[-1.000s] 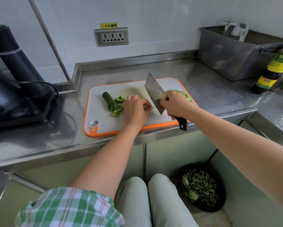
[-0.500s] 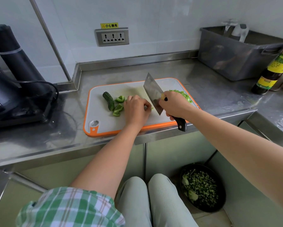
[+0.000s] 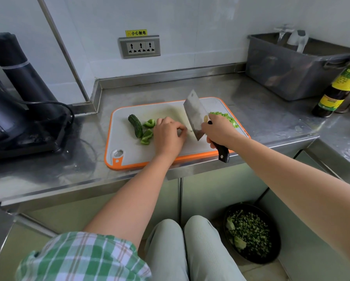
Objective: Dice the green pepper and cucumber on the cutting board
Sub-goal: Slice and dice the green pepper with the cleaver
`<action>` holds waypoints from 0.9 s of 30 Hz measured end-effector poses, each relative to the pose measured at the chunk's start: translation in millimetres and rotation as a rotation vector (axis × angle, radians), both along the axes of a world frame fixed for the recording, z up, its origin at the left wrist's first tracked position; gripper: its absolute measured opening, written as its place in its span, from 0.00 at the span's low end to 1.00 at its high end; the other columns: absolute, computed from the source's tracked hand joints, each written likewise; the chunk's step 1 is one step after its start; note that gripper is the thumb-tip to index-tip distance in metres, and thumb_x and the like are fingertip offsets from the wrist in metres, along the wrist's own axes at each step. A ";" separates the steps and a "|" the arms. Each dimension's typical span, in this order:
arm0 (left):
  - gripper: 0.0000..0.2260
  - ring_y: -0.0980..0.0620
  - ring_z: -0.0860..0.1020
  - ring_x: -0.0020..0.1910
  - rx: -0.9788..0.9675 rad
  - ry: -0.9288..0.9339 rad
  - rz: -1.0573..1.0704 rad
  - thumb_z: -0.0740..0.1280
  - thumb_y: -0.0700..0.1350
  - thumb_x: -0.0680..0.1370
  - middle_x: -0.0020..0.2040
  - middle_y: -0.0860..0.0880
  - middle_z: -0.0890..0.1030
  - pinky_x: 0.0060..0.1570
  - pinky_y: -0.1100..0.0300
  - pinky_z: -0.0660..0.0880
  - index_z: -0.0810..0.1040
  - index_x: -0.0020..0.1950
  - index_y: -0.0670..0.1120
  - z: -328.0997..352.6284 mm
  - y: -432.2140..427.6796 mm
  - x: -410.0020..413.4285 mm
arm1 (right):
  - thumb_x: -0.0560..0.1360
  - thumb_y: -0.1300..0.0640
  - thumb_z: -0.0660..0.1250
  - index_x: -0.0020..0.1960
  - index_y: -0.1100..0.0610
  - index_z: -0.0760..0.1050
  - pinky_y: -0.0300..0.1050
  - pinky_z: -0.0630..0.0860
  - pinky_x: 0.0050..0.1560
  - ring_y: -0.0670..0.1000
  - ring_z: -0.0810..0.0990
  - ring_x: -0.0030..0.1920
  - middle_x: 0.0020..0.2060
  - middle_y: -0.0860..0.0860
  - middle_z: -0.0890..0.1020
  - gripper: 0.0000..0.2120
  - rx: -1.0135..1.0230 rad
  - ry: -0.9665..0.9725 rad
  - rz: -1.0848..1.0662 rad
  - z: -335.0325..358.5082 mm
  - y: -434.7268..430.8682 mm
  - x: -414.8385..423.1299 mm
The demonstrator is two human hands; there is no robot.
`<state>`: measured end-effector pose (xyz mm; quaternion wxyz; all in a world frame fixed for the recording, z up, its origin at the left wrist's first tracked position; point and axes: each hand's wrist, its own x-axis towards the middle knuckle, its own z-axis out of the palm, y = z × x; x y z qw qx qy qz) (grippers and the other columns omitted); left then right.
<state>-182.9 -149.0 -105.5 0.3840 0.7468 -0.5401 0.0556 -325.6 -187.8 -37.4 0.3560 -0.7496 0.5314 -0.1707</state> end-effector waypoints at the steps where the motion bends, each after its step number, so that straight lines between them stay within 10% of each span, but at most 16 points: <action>1: 0.04 0.44 0.72 0.45 -0.040 0.013 0.010 0.72 0.41 0.71 0.41 0.47 0.78 0.42 0.58 0.64 0.85 0.42 0.49 0.7 1.2 0.9 | 0.77 0.62 0.54 0.49 0.61 0.66 0.35 0.66 0.19 0.52 0.72 0.22 0.30 0.55 0.75 0.03 0.006 -0.039 -0.016 1.3 0.3 -1.7; 27: 0.15 0.41 0.66 0.61 0.233 -0.168 0.296 0.66 0.45 0.74 0.58 0.44 0.75 0.59 0.52 0.63 0.78 0.61 0.48 9.5 17.9 30.0 | 0.78 0.60 0.56 0.43 0.60 0.66 0.37 0.67 0.20 0.53 0.70 0.21 0.28 0.56 0.74 0.06 0.144 -0.048 0.074 -1.7 11.5 -1.1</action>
